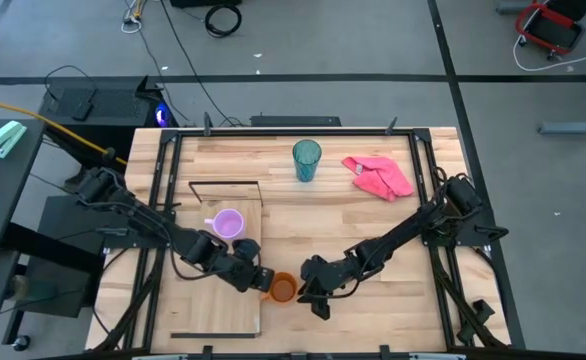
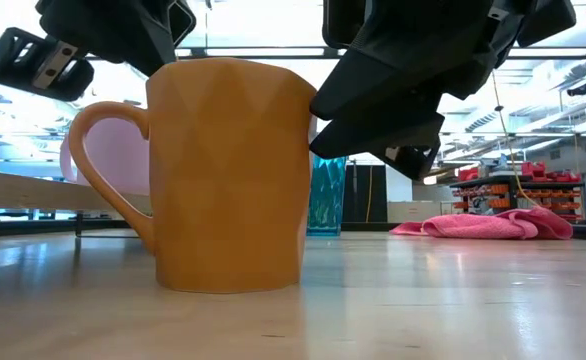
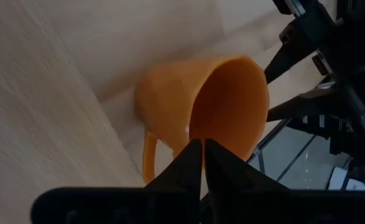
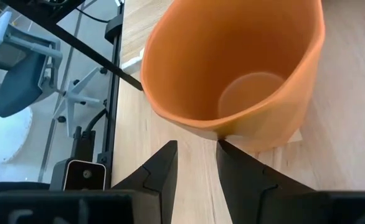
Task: Stack small to large cups/mugs on shelf
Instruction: Put the orange cup on the shelf
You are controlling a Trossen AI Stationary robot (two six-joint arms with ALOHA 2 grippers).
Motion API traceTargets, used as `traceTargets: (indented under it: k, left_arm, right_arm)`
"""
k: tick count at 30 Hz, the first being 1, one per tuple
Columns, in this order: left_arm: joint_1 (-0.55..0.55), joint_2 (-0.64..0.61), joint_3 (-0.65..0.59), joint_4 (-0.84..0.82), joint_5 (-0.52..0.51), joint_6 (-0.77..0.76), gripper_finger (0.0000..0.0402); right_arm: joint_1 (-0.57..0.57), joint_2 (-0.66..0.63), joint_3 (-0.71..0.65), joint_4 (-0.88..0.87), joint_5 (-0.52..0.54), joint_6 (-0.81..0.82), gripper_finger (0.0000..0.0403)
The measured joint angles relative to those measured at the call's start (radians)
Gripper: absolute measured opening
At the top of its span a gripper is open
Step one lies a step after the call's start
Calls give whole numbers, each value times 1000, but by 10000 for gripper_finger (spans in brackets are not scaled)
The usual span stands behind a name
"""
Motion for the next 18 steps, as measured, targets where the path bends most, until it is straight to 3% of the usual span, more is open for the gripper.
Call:
traceTargets:
  k: [13,18]
  left_arm:
    - [5,0,0,32,0,83,48]
    - [4,0,0,80,28,87,41]
  right_arm:
    - [1,0,0,-3,-4,7,118]
    - [54,0,-1,-5,-61,-7,118]
